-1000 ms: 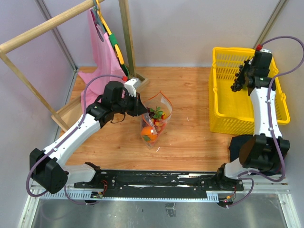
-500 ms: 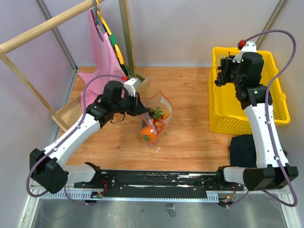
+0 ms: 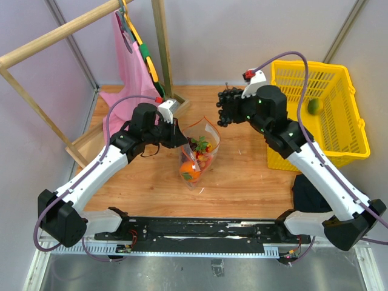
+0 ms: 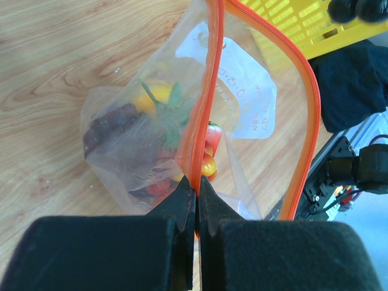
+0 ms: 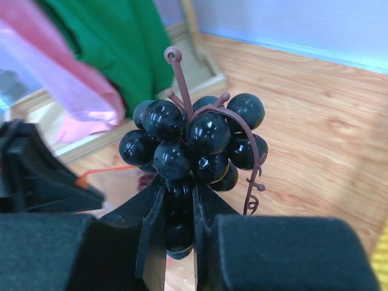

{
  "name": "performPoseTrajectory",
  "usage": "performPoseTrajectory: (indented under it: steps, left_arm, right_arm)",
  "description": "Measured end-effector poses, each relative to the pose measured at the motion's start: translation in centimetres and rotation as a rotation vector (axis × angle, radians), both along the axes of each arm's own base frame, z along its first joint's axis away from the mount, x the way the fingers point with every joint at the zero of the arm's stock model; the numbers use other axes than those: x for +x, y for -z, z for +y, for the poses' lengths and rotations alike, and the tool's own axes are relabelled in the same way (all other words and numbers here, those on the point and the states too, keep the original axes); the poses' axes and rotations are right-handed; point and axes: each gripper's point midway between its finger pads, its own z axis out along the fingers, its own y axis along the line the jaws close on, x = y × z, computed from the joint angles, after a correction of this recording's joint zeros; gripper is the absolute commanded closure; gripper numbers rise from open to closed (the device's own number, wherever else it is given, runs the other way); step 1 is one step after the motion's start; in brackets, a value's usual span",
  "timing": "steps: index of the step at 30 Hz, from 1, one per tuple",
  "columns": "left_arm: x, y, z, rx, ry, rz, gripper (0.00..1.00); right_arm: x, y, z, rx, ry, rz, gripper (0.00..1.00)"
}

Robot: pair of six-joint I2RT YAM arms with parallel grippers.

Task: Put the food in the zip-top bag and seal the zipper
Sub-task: Place the fake fruit in the zipper food storage bag.

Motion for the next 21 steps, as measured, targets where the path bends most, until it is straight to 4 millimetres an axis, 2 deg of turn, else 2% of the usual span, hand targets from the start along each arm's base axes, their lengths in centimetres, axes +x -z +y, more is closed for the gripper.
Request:
performPoseTrajectory:
  steps: [5, 8, 15, 21]
  left_arm:
    - [0.0, 0.0, 0.0, 0.0, 0.0, 0.0, 1.0]
    - [0.0, 0.0, 0.0, 0.0, 0.0, 0.0, 1.0]
    - [0.0, 0.0, 0.0, -0.003, 0.001, 0.003, 1.0]
    - [0.0, 0.0, 0.0, -0.003, 0.001, 0.004, 1.0]
  right_arm:
    - [-2.0, 0.0, 4.9, 0.033, -0.115, -0.009, 0.99]
    - [-2.7, 1.2, 6.6, 0.033, -0.15, 0.005, 0.99]
    - [-3.5, 5.7, 9.0, 0.01, -0.181, 0.112, 0.99]
    - [-5.2, 8.8, 10.2, 0.016, -0.21, 0.216, 0.98]
